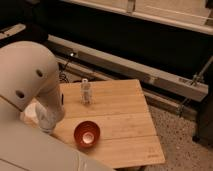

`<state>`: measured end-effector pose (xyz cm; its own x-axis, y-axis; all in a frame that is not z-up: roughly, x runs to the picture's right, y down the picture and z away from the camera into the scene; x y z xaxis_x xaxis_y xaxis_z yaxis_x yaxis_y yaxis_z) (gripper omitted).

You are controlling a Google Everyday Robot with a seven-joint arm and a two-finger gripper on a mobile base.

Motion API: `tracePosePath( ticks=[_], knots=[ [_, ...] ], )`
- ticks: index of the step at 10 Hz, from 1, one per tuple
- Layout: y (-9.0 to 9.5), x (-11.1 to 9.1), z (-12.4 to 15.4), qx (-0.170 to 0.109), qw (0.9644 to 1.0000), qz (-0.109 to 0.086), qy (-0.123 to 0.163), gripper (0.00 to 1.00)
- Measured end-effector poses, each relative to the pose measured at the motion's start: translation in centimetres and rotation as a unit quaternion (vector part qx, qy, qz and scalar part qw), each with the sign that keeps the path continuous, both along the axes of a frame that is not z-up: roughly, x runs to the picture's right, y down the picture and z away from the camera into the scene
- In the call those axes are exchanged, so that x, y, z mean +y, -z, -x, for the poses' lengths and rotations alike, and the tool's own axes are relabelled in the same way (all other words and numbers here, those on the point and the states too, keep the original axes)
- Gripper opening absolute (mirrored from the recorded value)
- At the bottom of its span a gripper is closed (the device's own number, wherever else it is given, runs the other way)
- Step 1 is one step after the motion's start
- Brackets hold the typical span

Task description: Place the pepper in the ceramic cup

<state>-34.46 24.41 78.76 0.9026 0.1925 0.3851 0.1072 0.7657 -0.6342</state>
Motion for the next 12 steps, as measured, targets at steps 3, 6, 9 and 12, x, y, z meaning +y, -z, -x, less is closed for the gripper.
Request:
tracePosePath(
  ticks=[3,6,9,12],
  knots=[
    [0.16,-0.43,0.45,0.0,1.0,0.003,-0.007,0.54],
    [0.01,-0.29,0.5,0.002,1.0,0.006,-0.006,0.54],
    [-0.3,-0.25,0.42,0.004,1.0,0.005,-0.005,0.54],
    [-0.54,-0.33,0.43,0.005,1.0,0.004,-0.003,0.54]
  ],
)
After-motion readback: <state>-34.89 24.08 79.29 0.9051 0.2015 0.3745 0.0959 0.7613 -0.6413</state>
